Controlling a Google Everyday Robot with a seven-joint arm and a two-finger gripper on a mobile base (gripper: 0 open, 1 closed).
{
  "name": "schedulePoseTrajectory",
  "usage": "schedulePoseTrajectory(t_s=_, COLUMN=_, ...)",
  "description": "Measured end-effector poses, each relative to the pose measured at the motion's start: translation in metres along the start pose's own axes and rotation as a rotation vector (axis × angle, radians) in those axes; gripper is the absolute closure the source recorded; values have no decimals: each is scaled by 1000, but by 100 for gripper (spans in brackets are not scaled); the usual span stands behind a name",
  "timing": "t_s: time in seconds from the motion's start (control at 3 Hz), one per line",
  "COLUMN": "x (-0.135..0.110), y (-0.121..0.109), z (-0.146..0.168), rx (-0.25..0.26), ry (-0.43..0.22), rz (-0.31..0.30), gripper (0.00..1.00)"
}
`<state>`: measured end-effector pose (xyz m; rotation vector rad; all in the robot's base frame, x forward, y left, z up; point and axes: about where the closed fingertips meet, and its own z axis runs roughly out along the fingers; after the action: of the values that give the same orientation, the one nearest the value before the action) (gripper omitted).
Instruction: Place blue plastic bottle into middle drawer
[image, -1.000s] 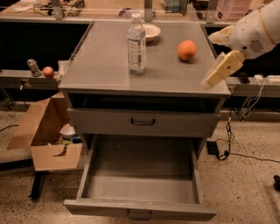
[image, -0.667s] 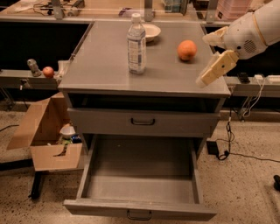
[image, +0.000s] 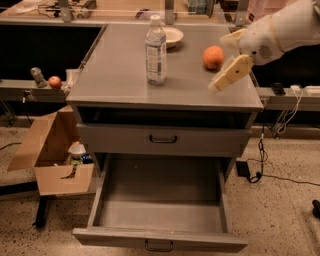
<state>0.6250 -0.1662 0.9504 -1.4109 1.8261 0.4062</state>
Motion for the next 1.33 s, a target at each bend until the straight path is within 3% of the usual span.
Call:
schedulePoseTrajectory(t_s=0.67, x=-35, y=-70, z=84, rx=37, ry=-200, rz=-1, gripper=0)
schedulePoseTrajectory(t_s=1.33, x=-64, y=-99, z=132, rx=27, ry=-417, rz=71, gripper=0)
